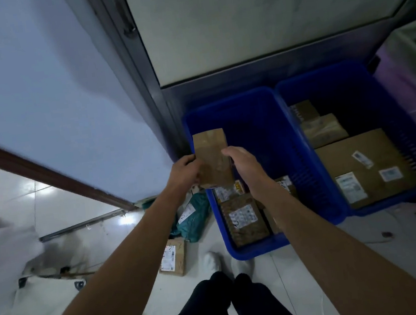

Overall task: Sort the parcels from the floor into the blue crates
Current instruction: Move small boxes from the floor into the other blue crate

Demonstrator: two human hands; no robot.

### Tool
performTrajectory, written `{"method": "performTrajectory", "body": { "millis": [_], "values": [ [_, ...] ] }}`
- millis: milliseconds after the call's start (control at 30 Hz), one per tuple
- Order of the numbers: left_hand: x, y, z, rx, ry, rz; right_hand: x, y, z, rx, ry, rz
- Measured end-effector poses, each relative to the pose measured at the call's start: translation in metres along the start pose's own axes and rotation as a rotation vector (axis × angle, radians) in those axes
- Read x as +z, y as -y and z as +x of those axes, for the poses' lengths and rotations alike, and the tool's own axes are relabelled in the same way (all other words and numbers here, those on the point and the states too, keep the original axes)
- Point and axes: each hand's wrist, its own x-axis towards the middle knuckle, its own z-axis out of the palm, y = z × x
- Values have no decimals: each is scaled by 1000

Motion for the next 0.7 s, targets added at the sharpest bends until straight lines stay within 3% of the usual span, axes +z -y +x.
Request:
{"method": "performTrajectory", "body": {
  "millis": [200, 500, 700],
  "values": [
    [-3, -11, 21, 42, 33, 65, 2, 8, -14, -81, -44, -90],
    [22, -39, 38, 9, 268, 116, -22, 26, -4, -201, -133, -107],
    [61, -41, 44, -66, 285, -79, -61, 25, 23, -191, -35, -156]
  ]
}}
